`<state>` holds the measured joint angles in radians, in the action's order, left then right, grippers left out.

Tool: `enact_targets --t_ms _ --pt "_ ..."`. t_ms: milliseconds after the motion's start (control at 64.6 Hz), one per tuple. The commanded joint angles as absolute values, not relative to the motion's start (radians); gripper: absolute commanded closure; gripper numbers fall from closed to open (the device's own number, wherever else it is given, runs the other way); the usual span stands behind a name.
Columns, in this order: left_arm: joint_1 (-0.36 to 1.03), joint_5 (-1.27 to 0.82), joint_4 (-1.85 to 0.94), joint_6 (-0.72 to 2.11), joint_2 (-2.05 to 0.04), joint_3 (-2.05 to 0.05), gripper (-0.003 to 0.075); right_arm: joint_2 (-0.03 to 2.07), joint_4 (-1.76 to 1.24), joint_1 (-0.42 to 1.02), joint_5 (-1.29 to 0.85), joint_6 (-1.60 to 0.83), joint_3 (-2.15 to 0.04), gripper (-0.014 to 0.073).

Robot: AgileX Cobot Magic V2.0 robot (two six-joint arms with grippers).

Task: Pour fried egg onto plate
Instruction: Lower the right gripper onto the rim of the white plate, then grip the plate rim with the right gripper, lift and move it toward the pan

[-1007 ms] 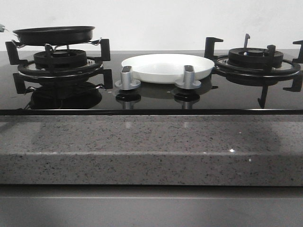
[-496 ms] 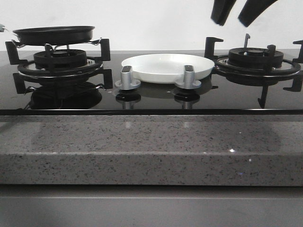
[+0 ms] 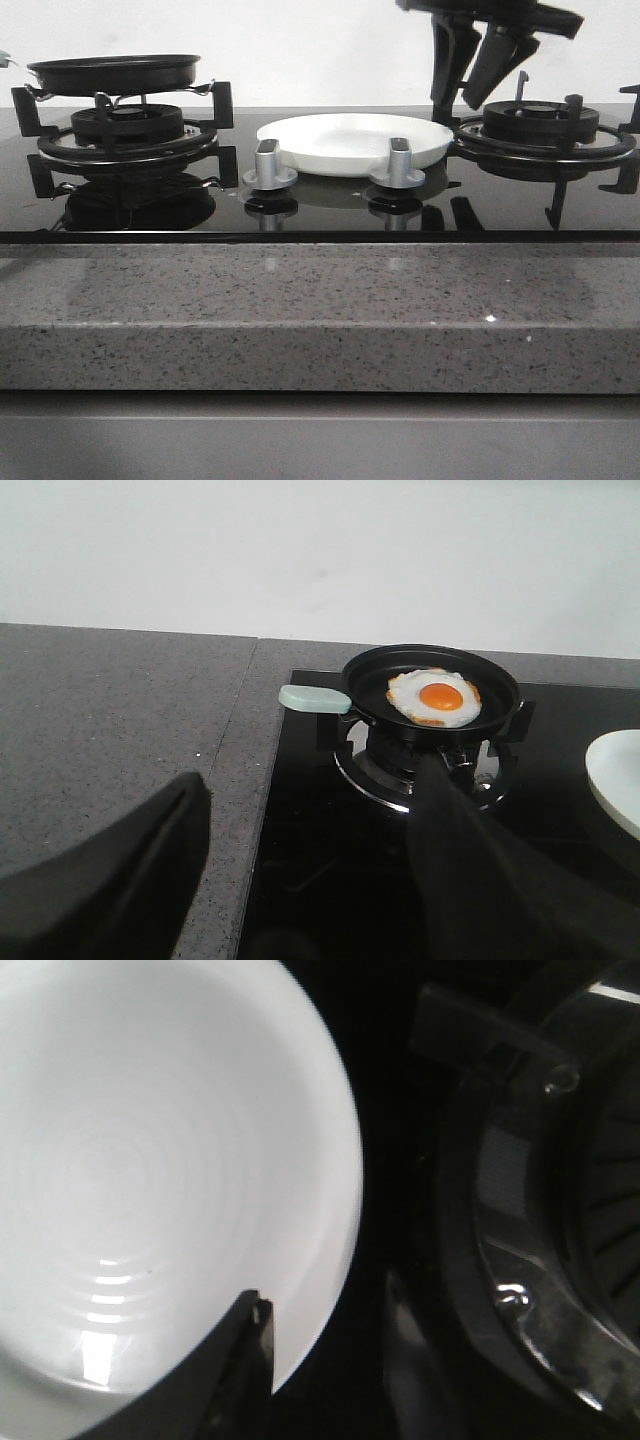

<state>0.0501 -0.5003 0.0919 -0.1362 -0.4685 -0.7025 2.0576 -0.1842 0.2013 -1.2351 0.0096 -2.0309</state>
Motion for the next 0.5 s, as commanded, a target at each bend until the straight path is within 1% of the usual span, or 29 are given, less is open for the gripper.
enact_targets --t_ms 0,341,403,480 --pt "0.047 -0.415 0.095 -0.143 -0.479 -0.736 0.0282 2.023 -0.213 0.194 -1.242 0.011 -2.07 0.0297" --pt "0.047 -0.415 0.095 -0.143 -0.479 -0.736 0.0282 2.08 -0.28 0.194 -1.249 0.011 -2.07 0.0301" --pt "0.047 -0.415 0.095 -0.143 -0.479 -0.736 0.0282 2.082 -0.285 0.194 -1.25 0.012 -2.07 0.0337" --pt "0.047 -0.415 0.095 -0.143 -0.479 -0.736 0.0282 2.082 -0.289 0.194 -1.24 0.021 -2.07 0.0442"
